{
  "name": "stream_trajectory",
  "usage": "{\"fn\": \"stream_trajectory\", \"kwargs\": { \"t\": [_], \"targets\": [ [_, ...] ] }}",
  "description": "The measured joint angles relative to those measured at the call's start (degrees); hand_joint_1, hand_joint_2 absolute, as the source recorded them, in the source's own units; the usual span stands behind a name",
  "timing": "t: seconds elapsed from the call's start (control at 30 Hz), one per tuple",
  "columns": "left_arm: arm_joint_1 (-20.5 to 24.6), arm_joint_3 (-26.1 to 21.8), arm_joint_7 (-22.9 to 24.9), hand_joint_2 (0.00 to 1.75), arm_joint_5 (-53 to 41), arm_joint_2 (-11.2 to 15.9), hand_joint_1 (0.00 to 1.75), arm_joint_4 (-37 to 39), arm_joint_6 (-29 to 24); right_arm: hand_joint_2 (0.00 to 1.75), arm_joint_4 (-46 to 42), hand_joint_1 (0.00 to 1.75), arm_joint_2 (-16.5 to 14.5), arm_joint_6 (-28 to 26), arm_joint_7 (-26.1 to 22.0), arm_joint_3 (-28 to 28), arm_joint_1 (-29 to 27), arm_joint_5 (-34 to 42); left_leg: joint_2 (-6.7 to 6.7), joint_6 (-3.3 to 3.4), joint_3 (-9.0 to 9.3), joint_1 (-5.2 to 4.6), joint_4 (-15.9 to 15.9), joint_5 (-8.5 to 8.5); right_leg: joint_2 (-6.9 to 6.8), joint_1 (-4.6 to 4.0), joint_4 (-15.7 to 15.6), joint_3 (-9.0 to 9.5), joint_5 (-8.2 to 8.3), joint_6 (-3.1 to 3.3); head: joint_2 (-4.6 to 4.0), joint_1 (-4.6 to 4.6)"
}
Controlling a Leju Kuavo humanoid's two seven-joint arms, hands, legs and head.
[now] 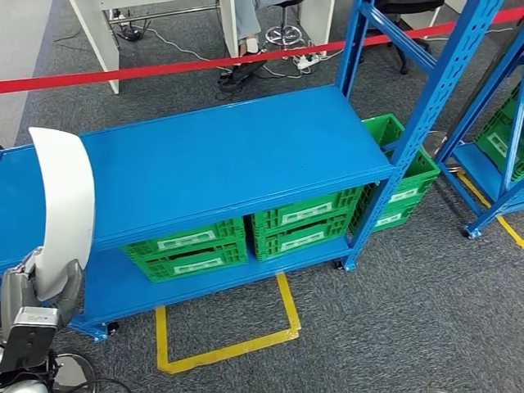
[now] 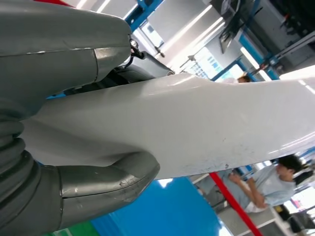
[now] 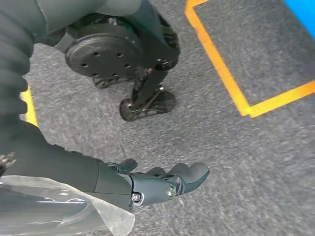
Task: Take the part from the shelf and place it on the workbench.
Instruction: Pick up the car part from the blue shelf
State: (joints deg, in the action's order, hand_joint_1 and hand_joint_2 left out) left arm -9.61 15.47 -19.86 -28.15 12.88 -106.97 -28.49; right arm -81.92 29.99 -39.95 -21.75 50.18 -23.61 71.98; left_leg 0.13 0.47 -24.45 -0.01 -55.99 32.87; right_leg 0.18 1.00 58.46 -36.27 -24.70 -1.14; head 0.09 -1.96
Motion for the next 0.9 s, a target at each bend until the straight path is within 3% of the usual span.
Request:
{"fn": "stream_trajectory", "kwargs": {
  "t": [0.1,0.13,0.17,0.2,0.27,0.3,0.33,0.37,0.4,0.43,0.5,0.53,0.6,0.63,0.67,0.73,0.77,0.8,0.83,0.87,0.9],
  "targets": [
    [0.0,0.2,-0.2,1.75,0.1,-0.1,1.75,-0.1,-0.2,1.75,-0.7,0.0,0.0,0.0,-0.3,-0.5,-0.5,0.2,0.11,0.62,-0.62,-0.3,0.6,-1.14,0.03,0.27,-0.3,-0.35,1.09,-1.26,0.0,-0.01],
    [0.0,0.3,-0.2,1.75,0.1,-0.2,1.75,-0.1,-0.2,1.75,-0.8,0.0,0.0,0.0,0.2,-0.6,-0.7,0.2,0.24,1.0,-1.15,-0.26,0.7,-1.83,0.07,0.31,0.1,-0.79,0.28,-1.54,0.0,-0.08],
    [0.1,0.4,-0.2,1.75,0.0,-0.2,1.75,-0.1,-0.2,1.75,-0.8,0.0,0.0,0.0,1.0,-0.9,-0.8,-0.2,0.38,1.41,-1.81,-0.16,0.9,-2.55,0.12,0.29,1.5,-1.46,-1.6,-1.74,0.0,-0.16],
    [0.1,0.4,-0.2,1.75,0.0,-0.2,1.75,-0.1,-0.2,1.75,-0.8,0.0,0.0,0.0,2.1,-1.2,-1.0,-0.7,0.54,1.72,-2.57,-0.12,1.0,-3.19,0.14,0.3,4.0,-2.28,-4.52,-1.84,0.0,-0.25],
    [0.0,0.6,-0.1,1.75,0.1,-0.3,1.75,-0.1,-0.2,1.75,-0.8,0.0,-0.1,0.0,4.7,-2.1,-1.3,-2.5,0.72,2.07,-4.12,-0.34,0.9,-4.28,0.09,0.25,10.8,-3.44,-9.87,-1.99,0.0,-0.32],
    [0.0,0.7,0.0,1.75,0.2,-0.3,1.75,-0.1,-0.2,1.75,-0.7,0.0,-0.1,0.0,6.3,-2.7,-1.6,-3.7,0.8,2.06,-4.93,-0.49,0.9,-4.87,0.08,0.25,13.7,-3.4,-10.59,-2.03,0.0,-0.3],
    [0.0,0.8,0.0,1.75,0.4,-0.2,1.75,-0.1,-0.2,1.75,-0.8,0.0,-0.3,0.0,7.9,-3.4,-1.9,-5.3,0.87,2.05,-5.75,-0.62,0.8,-5.48,0.07,0.23,15.3,-2.76,-9.78,-2.03,0.0,-0.29],
    [-0.1,0.9,-0.1,1.75,0.6,-0.2,1.75,-0.1,-0.2,1.75,-0.9,0.0,-0.4,0.0,9.7,-4.2,-2.5,-7.1,0.88,2.0,-6.57,-0.72,0.6,-6.04,0.05,0.21,15.1,-1.25,-7.97,-1.93,0.0,-0.3],
    [-0.1,1.0,-0.1,1.75,0.9,-0.2,1.75,-0.1,-0.1,1.75,-1.3,0.0,-0.7,0.1,11.3,-5.3,-3.3,-8.6,0.86,1.91,-7.27,-0.78,0.4,-6.52,0.04,0.17,12.8,1.19,-6.18,-1.79,0.0,-0.28],
    [-0.1,1.1,-0.2,1.75,1.1,-0.2,1.75,-0.1,0.0,1.75,-1.9,0.0,-1.0,0.3,12.4,-6.4,-4.2,-9.5,0.84,1.75,-7.89,-0.86,0.1,-6.89,0.01,0.11,8.9,4.42,-5.5,-1.61,0.0,-0.3],
    [0.0,1.3,-0.5,1.75,1.6,-0.3,1.75,-0.1,0.2,1.75,-3.7,0.0,-1.6,1.1,13.2,-8.8,-5.9,-9.8,0.85,1.32,-8.74,-1.02,-0.6,-7.64,-0.01,-0.12,0.1,10.53,-6.76,-1.2,0.0,-0.23],
    [0.1,1.4,-0.8,1.75,1.8,-0.3,1.75,-0.1,0.3,1.75,-4.5,0.0,-1.8,1.6,13.1,-9.8,-6.4,-9.5,0.88,1.08,-9.1,-1.05,-0.8,-8.07,0.02,-0.27,-2.7,12.08,-7.72,-1.02,0.0,-0.21],
    [0.3,1.6,-1.2,1.75,2.1,-0.3,1.75,-0.1,0.4,1.75,-5.6,0.0,-2.2,2.7,12.5,-10.8,-7.3,-9.0,0.83,0.52,-9.75,-0.98,-1.0,-8.78,-0.02,-0.27,-4.1,11.95,-7.93,-0.45,0.0,-0.26],
    [0.4,1.8,-1.4,1.75,2.2,-0.3,1.75,-0.1,0.5,1.75,-5.9,0.0,-2.3,3.2,12.1,-11.1,-7.6,-8.7,0.7,0.15,-10.14,-0.91,-1.4,-8.15,-0.09,-0.19,-4.2,11.38,-7.59,-0.04,0.0,-0.21],
    [0.5,1.9,-1.4,1.75,2.3,-0.3,1.75,-0.1,0.6,1.75,-6.2,0.0,-2.3,3.7,11.7,-11.3,-7.8,-8.4,0.55,-0.26,-10.63,-0.82,-2.6,-6.49,-0.22,-0.07,-4.2,10.77,-7.13,0.47,0.0,-0.16],
    [0.6,2.2,-1.6,1.75,2.4,-0.3,1.75,-0.1,0.6,1.75,-6.5,0.0,-2.5,4.6,11.1,-11.7,-8.2,-8.0,0.33,-1.04,-11.97,-0.49,-8.2,-0.91,-0.41,-0.06,-4.1,9.5,-6.05,1.21,0.0,0.0],
    [0.6,2.3,-1.6,1.75,2.5,-0.3,1.75,-0.1,0.6,1.75,-6.7,0.0,-2.6,4.8,11.0,-11.8,-8.3,-7.9,0.32,-1.31,-12.59,-0.29,-11.9,1.53,-0.47,-0.1,-3.9,8.89,-5.53,1.36,0.0,0.01],
    [0.7,2.4,-1.6,1.75,2.5,-0.3,1.75,-0.1,0.6,1.75,-6.7,0.0,-2.6,4.9,10.9,-11.9,-8.4,-7.9,0.32,-1.51,-12.86,-0.14,-15.0,2.78,-0.49,-0.14,-3.6,8.21,-5.04,1.37,0.0,0.03],
    [0.7,2.5,-1.6,1.75,2.5,-0.3,1.75,-0.1,0.6,1.75,-6.8,0.0,-2.7,5.0,10.9,-12.0,-8.5,-7.8,0.32,-1.64,-12.53,-0.01,-16.7,2.61,-0.49,-0.16,-3.2,7.43,-4.59,1.33,0.0,0.02],
    [0.7,2.7,-1.6,1.75,2.5,-0.3,1.75,0.0,0.6,1.75,-6.8,0.0,-2.7,5.0,10.9,-12.1,-8.5,-7.8,0.31,-1.67,-11.36,0.08,-16.4,1.34,-0.47,-0.17,-2.7,6.57,-4.18,1.24,0.0,0.03],
    [0.8,2.8,-1.6,1.75,2.5,-0.3,1.75,0.0,0.7,1.75,-6.9,0.0,-2.7,5.1,10.8,-12.1,-8.6,-7.8,0.3,-1.58,-9.29,0.13,-14.1,-0.43,-0.44,-0.17,-2.2,5.62,-3.82,1.12,0.0,0.03]
  ]
}}
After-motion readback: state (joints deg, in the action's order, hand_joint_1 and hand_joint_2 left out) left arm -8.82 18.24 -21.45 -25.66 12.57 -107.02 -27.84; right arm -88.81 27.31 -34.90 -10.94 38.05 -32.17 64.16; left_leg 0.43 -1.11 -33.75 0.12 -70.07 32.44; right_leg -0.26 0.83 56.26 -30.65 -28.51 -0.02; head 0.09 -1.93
